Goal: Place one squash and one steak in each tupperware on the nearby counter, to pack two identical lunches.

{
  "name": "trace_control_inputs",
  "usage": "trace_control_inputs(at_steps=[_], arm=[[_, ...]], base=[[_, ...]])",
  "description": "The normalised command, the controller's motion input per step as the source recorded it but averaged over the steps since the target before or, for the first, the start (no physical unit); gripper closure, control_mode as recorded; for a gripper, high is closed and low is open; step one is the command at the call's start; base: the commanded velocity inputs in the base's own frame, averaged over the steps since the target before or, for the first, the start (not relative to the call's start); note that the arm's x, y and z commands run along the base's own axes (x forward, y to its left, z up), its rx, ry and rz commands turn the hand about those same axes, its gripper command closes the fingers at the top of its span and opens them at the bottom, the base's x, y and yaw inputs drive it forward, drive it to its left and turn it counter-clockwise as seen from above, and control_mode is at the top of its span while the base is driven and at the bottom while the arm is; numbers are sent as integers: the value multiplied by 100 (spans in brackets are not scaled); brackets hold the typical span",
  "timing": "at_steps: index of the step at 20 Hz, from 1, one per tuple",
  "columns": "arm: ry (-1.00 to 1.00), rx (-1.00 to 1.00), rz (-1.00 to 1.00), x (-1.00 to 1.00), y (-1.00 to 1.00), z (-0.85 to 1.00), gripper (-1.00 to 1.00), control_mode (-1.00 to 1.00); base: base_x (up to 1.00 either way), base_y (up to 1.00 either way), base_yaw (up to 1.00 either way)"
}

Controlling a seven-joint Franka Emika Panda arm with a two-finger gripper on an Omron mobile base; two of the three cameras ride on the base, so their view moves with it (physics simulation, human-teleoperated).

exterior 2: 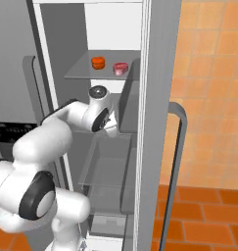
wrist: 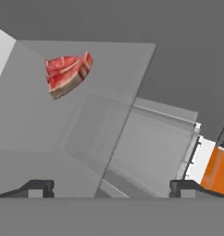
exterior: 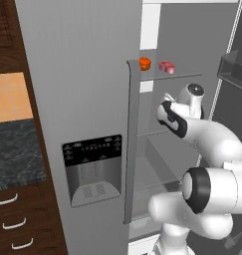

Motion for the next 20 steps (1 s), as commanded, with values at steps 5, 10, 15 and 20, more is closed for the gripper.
trace_control_inputs(at_steps=[5,10,15,20], arm=[[6,0,-5,73,-34,-24,-100,-100],[0,0,-3,60,-25,-47,-100,-100],[0,0,-2,57,-32,-34,-100,-100],[0,0,-2,64,-27,-25,-100,-100]], base=[[0,0,0],[0,0,0],[0,0,0],[0,0,0]])
